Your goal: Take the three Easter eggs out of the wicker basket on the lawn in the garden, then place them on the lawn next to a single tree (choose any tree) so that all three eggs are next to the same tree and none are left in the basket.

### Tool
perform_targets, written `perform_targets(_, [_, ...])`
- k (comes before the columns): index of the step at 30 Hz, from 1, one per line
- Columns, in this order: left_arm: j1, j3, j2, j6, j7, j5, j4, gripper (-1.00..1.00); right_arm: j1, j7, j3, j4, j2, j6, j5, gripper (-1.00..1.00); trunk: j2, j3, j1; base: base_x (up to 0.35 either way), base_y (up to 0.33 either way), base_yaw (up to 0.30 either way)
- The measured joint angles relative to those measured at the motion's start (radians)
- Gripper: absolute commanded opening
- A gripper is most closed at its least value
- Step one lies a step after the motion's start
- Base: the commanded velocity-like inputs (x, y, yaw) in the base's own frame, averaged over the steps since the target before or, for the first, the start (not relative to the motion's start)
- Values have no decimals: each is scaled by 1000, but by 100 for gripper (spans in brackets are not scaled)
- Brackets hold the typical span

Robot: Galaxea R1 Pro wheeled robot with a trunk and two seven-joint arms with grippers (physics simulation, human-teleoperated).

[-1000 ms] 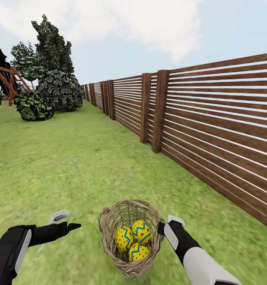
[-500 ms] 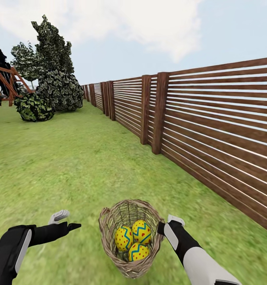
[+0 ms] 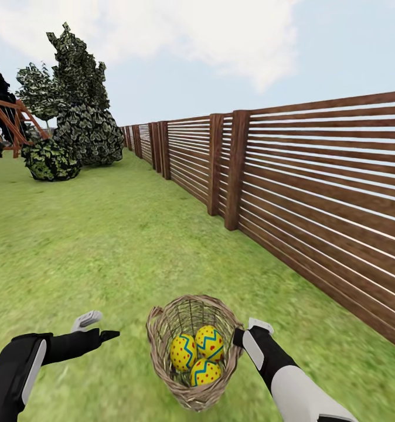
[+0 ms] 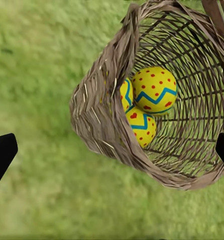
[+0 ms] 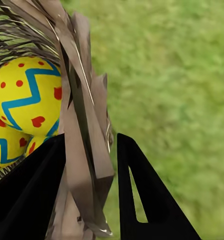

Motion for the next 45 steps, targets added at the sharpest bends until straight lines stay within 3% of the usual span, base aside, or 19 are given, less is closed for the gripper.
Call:
perform_targets(14, [0,0,0,0,0,0,-1,100,0,0,-1,1,0,0,2,-100,98,44,-54,0,0,37])
perform_targets(30, [0,0,0,-1,0,0,-1,100,0,0,0,3,0,0,-2,-100,210,94,-115,0,0,252])
perform_targets(45, [0,-2,0,0,0,0,0,100,0,0,0,1,0,0,-1,-100,315,141,-173,0,0,6])
